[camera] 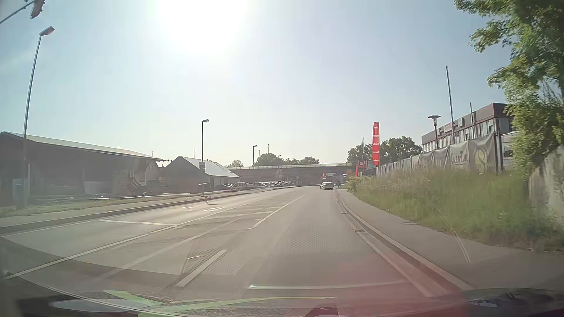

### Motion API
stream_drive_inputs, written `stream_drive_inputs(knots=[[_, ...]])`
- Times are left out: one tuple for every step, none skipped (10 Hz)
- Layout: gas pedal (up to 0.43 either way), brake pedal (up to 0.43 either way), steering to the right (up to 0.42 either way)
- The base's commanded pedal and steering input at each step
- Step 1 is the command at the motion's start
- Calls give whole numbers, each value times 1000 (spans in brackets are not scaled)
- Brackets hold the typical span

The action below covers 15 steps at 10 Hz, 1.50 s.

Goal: Follow the waypoints while adhering to traffic rules and regulations

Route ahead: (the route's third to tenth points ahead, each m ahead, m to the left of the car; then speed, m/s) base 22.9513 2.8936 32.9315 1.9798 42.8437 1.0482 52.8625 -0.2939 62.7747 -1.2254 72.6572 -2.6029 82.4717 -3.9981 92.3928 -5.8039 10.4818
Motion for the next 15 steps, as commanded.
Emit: stream_drive_inputs(knots=[[280, 0, 16], [280, 0, 16], [280, 0, 16], [280, 0, 15], [280, 0, 15], [280, 0, 15], [280, 0, 15], [280, 0, 16], [280, 0, 15], [280, 0, 15], [280, 0, 15], [280, 0, 15], [280, 0, 14], [280, 0, 13], [280, 0, 13]])
